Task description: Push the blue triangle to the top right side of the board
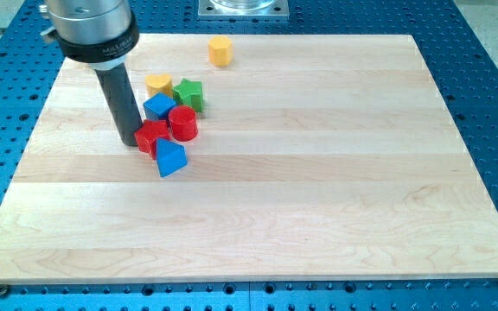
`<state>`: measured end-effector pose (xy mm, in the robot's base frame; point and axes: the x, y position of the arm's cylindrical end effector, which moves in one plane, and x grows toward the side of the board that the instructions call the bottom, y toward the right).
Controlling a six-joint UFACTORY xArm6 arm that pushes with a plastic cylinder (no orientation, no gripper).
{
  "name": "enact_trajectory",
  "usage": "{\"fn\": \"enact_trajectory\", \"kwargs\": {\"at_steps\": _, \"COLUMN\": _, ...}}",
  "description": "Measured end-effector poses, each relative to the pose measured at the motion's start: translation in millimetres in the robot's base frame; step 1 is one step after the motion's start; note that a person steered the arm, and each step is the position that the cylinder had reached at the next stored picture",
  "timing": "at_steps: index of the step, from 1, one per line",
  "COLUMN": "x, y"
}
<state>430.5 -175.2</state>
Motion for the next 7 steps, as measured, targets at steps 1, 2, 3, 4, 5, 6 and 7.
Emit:
{"fn": "enact_trajectory", "kwargs": {"at_steps": 1, "x": 39, "y": -41}}
{"fn": "enact_trajectory", "kwargs": {"at_steps": 2, "x": 48, "y": 52}}
{"fn": "enact_trajectory", "kwargs": {"at_steps": 3, "x": 41, "y": 73}}
{"fn": "enact_trajectory", "kwargs": {"at_steps": 4, "x": 34, "y": 163}}
{"fn": "enact_trajectory", "kwargs": {"at_steps": 5, "x": 46, "y": 144}}
{"fn": "enact_trajectory", "kwargs": {"at_steps": 6, "x": 34, "y": 245}}
{"fn": "enact_trajectory", "kwargs": {"at_steps": 7, "x": 58, "y": 259}}
